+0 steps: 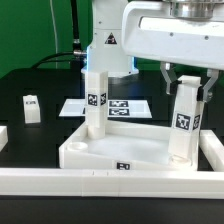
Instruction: Assemble desk
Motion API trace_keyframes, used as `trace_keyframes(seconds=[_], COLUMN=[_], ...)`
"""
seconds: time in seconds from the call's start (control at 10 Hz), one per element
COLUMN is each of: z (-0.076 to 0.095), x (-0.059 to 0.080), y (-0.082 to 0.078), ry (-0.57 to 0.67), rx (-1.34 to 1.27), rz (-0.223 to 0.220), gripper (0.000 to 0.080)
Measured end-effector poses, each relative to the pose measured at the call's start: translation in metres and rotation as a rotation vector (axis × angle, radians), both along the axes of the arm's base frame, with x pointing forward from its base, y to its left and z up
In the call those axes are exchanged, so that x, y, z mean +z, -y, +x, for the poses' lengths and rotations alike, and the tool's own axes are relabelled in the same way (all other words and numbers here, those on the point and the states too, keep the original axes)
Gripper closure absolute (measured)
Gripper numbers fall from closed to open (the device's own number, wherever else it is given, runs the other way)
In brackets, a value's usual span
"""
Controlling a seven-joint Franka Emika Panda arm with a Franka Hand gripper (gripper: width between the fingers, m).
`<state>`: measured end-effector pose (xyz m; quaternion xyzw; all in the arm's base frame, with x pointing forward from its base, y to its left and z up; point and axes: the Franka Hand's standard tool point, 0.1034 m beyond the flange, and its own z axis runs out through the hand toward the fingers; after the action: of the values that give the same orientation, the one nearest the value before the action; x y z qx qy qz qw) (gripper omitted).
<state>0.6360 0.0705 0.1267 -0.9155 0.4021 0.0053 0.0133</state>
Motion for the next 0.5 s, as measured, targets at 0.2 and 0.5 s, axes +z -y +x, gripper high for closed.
trace_keyframes(seconds=[0.2, 0.5], z=[0.0017, 0.0017], x=[-0.0006, -0.0006], y=[0.0012, 0.0041], ry=[0.013, 0.005], rx=[-0.239, -0.431], rz=[0.012, 0.046], gripper=[0.0508, 0.0508])
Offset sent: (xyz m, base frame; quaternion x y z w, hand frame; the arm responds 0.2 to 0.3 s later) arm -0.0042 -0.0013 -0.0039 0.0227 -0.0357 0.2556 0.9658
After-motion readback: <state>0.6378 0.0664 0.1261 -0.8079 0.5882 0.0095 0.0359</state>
